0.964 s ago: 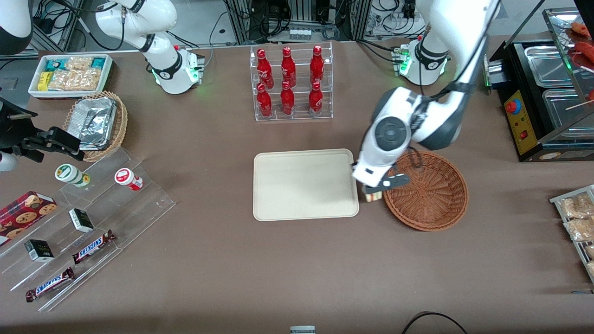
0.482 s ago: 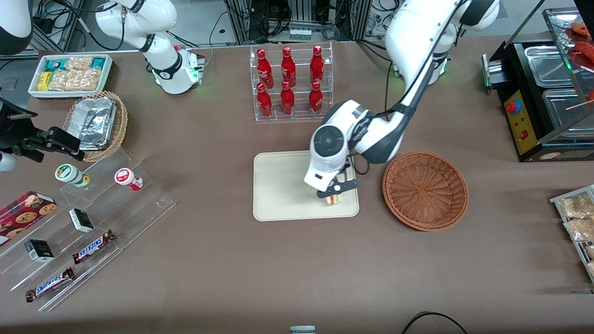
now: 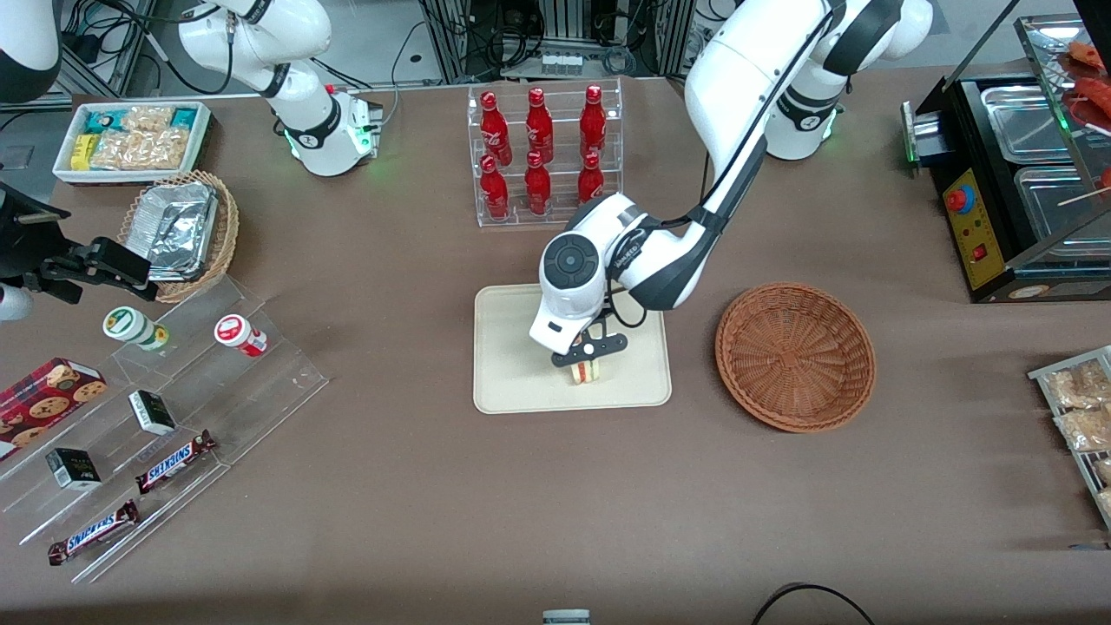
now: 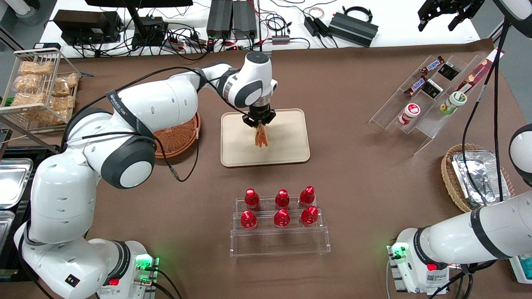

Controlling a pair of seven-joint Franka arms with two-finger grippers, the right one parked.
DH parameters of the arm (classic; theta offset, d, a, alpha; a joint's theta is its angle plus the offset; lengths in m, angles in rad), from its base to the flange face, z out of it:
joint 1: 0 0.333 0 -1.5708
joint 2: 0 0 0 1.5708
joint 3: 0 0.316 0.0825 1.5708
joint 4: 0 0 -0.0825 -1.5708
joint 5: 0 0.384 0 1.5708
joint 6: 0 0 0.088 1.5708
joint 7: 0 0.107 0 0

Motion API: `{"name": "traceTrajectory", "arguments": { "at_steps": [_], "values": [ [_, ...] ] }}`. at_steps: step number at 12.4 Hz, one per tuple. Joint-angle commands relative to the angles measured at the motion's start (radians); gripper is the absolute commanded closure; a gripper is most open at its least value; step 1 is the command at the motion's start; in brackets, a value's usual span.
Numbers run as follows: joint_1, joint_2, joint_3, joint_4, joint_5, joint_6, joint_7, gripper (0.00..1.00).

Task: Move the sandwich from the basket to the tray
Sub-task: 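Carry the sandwich with the left gripper over the cream tray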

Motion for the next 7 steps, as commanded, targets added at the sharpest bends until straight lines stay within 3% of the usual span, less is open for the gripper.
{"name": "traceTrajectory", "arguments": {
  "at_steps": [1, 4, 5, 6, 7],
  "values": [
    [-0.008, 0.034, -0.006, 0.030, -0.005, 0.027, -0.028, 0.91],
    [-0.008, 0.046, -0.006, 0.032, -0.003, 0.027, -0.019, 0.82],
    [-0.008, 0.048, -0.006, 0.032, -0.003, 0.029, -0.022, 0.55],
    [-0.008, 0.049, -0.006, 0.030, -0.003, 0.029, -0.022, 0.01],
    [-0.007, 0.048, -0.006, 0.032, -0.003, 0.027, -0.019, 0.00]
  ]
}}
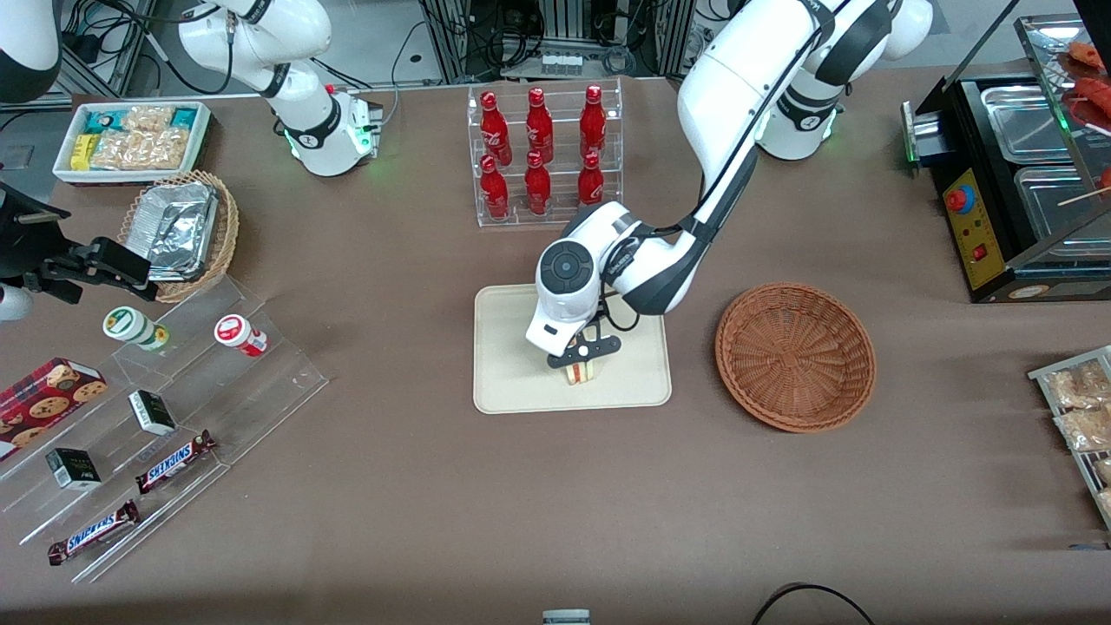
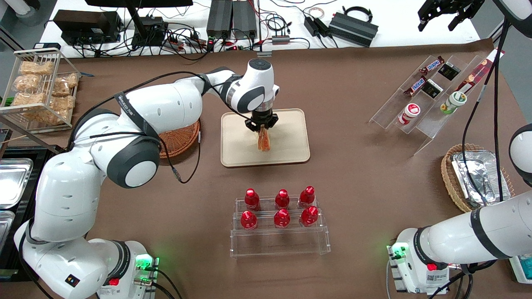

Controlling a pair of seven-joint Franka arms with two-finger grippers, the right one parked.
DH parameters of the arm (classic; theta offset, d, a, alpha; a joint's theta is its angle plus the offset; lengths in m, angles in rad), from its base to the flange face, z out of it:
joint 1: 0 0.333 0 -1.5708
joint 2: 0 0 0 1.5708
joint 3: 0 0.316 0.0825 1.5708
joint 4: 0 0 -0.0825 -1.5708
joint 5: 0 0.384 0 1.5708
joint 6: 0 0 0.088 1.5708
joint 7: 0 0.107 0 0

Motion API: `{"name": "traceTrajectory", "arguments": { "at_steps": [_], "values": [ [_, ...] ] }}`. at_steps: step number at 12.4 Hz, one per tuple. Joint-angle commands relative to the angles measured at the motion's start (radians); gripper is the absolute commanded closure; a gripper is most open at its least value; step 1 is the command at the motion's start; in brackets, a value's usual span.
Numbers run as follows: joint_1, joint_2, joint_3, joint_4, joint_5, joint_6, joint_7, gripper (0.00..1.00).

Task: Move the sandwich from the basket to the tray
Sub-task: 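Lower the sandwich onto the tray and open the left gripper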

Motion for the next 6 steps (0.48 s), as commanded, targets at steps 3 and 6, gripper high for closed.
{"name": "traceTrajectory", "arguments": {
  "at_steps": [3, 6],
  "values": [
    [-0.007, -0.014, 0.005, 0.057, -0.005, -0.017, -0.023, 0.00],
    [0.003, -0.095, 0.005, 0.049, -0.005, -0.084, -0.017, 0.00]
  ]
}}
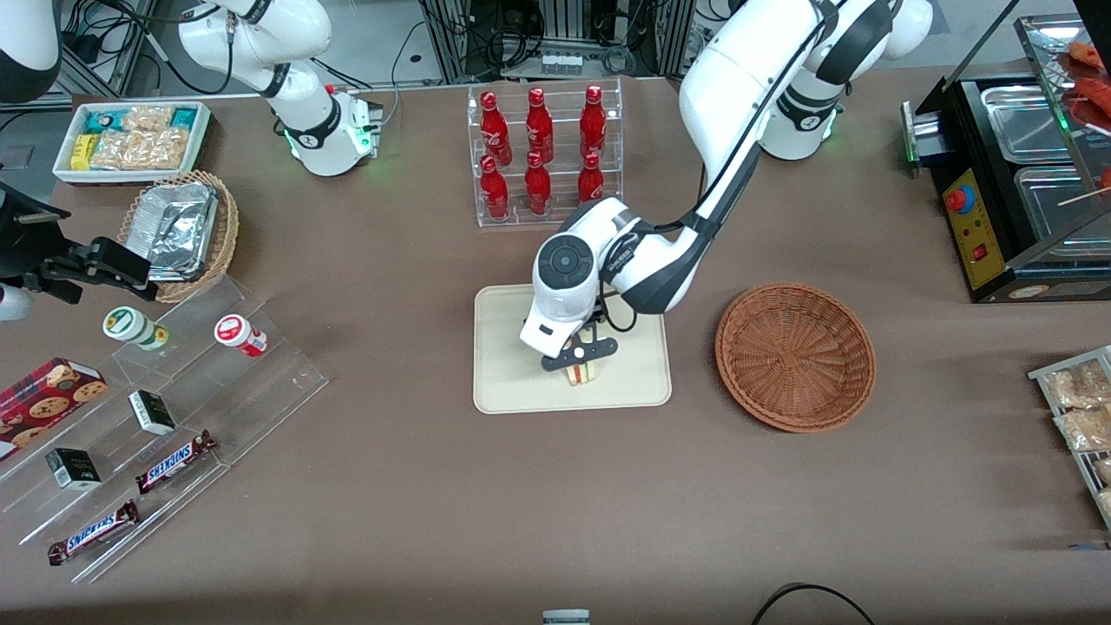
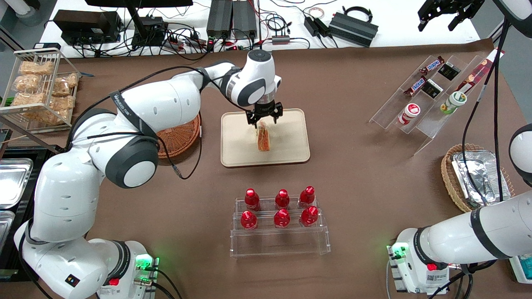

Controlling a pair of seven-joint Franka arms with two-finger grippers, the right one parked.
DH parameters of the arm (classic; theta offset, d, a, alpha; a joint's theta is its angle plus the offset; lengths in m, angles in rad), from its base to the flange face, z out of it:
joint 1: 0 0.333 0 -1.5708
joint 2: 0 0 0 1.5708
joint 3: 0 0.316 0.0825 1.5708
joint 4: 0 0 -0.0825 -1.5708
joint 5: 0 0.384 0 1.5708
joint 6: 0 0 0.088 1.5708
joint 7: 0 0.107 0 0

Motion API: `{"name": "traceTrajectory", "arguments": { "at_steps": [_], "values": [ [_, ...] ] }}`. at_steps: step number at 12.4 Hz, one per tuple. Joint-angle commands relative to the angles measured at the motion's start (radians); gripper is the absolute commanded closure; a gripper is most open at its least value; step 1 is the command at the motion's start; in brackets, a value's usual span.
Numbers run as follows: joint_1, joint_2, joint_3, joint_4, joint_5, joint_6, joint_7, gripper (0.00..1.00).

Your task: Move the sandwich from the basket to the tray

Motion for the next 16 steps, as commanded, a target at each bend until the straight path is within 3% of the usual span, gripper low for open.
{"name": "traceTrajectory", "arguments": {
  "at_steps": [1, 4, 9, 13, 16],
  "values": [
    [0.002, -0.086, 0.006, -0.005, 0.000, -0.108, -0.009, 0.00],
    [0.023, -0.169, 0.012, -0.013, 0.011, -0.220, 0.058, 0.00],
    [0.186, -0.276, 0.014, -0.017, 0.011, -0.464, 0.254, 0.00],
    [0.359, -0.435, 0.012, -0.164, 0.011, -0.502, 0.565, 0.00],
    [0.450, -0.538, 0.014, -0.246, 0.014, -0.506, 0.695, 0.00]
  ]
}}
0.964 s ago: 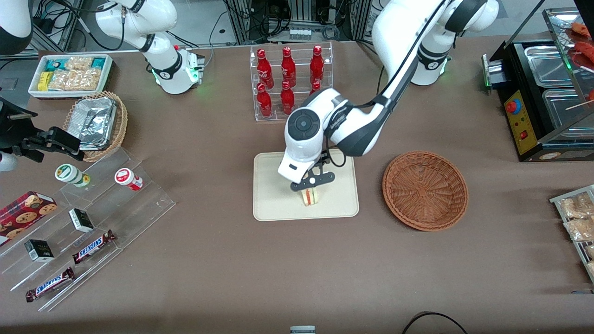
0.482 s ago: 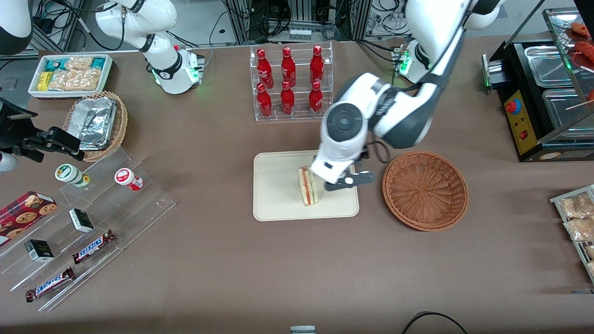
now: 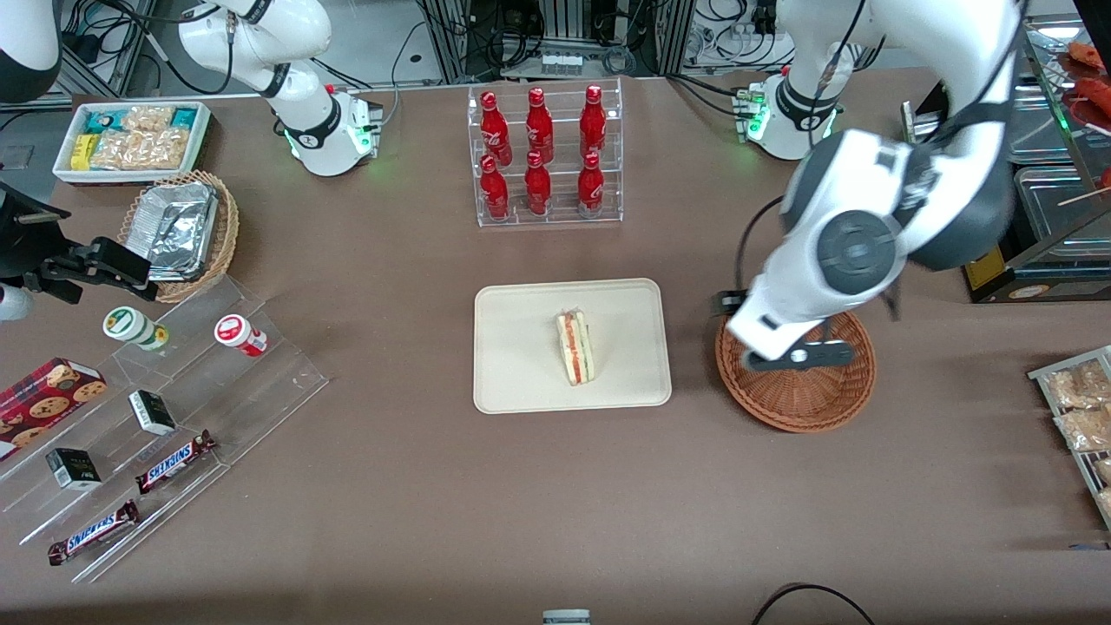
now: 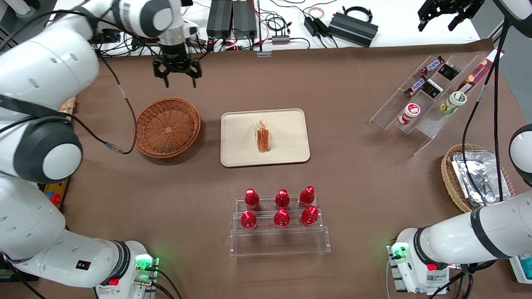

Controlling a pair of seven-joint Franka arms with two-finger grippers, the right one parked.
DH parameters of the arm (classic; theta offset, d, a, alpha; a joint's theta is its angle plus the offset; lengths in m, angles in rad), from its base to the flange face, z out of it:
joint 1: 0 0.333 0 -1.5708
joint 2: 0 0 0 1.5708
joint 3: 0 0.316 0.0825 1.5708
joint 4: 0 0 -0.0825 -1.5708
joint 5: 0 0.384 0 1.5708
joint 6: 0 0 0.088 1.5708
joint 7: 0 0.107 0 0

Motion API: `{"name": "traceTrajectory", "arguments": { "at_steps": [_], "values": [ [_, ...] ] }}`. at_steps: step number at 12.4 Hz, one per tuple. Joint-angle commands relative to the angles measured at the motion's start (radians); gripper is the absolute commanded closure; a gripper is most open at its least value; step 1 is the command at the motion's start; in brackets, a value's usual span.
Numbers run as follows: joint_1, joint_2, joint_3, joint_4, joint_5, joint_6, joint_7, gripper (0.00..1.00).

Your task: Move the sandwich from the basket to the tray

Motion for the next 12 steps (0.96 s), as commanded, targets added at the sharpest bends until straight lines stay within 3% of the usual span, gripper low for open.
{"name": "traceTrajectory", "arguments": {
  "at_steps": [1, 5, 12],
  "values": [
    [0.058, -0.123, -0.011, -0.113, 0.010, -0.002, 0.095, 0.00],
    [0.148, -0.200, -0.023, -0.146, 0.071, -0.054, 0.162, 0.00],
    [0.343, -0.315, -0.109, -0.140, 0.075, -0.171, 0.388, 0.00]
  ]
}}
